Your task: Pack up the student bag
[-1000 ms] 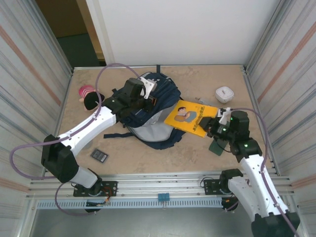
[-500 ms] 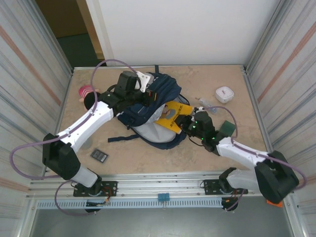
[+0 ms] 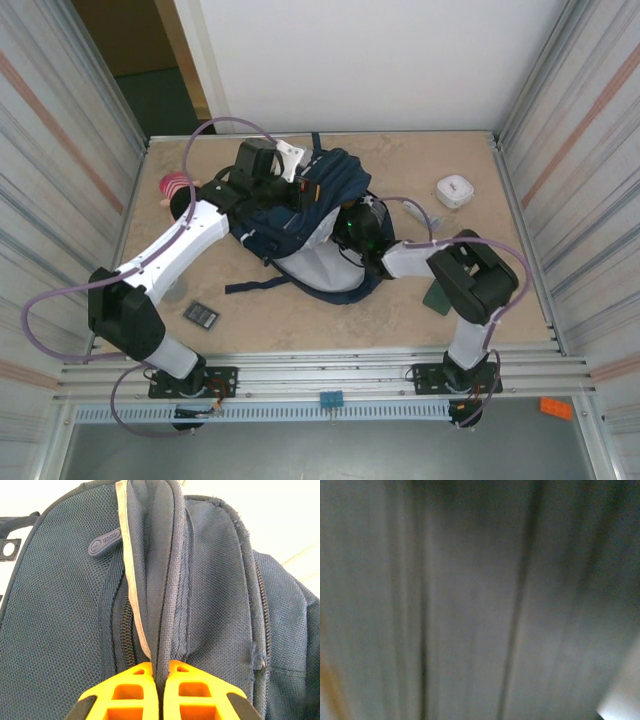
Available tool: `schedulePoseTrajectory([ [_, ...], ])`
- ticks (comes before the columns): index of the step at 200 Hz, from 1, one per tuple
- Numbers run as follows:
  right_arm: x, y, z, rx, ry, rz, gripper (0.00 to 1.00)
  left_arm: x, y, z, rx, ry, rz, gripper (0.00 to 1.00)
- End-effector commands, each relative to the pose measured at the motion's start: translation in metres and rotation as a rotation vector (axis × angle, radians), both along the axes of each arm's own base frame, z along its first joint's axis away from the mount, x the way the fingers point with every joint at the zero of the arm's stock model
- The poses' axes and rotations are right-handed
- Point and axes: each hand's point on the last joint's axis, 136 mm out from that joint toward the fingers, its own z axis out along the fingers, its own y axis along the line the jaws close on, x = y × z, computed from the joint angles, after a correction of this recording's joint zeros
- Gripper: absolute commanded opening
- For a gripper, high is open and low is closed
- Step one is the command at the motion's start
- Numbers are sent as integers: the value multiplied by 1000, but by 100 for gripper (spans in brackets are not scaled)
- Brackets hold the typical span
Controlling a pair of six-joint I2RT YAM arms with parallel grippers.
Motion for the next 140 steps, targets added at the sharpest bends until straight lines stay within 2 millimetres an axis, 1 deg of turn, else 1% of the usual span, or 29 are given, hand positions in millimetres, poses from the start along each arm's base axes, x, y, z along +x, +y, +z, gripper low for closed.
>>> schedulePoseTrajectory([
  [1, 21, 16, 11, 64, 2, -50, 21, 7, -13, 63, -131, -154, -48, 0],
  [19, 23, 16, -10, 8, 82, -60, 33, 9, -13, 59, -125, -144, -45, 0],
  [30, 21, 13, -19, -2, 124, -59, 46, 11, -12, 57, -120, -140, -36, 0],
  [36, 19, 9, -24, -6, 143, -64, 53, 13, -10, 56, -115, -137, -24, 0],
  [49, 12, 1, -29, -26, 178, -73, 60, 18, -6, 53, -104, -135, 2, 0],
  [59, 6, -8, -31, -53, 199, -76, 69, 21, -3, 52, -98, -136, 13, 0],
  [76, -7, -21, -31, -85, 225, -74, 71, 24, 3, 48, -83, -135, 30, 0],
  [83, -12, -27, -28, -93, 227, -74, 71, 25, 5, 47, -75, -138, 37, 0],
  [87, -17, -31, -31, -102, 238, -73, 72, 26, 6, 46, -69, -139, 41, 0],
  [97, -27, -40, -27, -112, 244, -66, 73, 29, 10, 42, -52, -148, 52, 0],
  [113, -43, -53, -22, -138, 251, -57, 78, 32, 11, 36, -33, -148, 56, 0],
  [126, -56, -62, -18, -154, 260, -46, 80, 34, 12, 33, -21, -149, 61, 0],
  [131, -61, -65, -18, -160, 264, -42, 83, 34, 13, 31, -17, -149, 65, 0],
  [140, -69, -71, -15, -167, 269, -34, 84, 36, 14, 30, -11, -155, 70, 0],
])
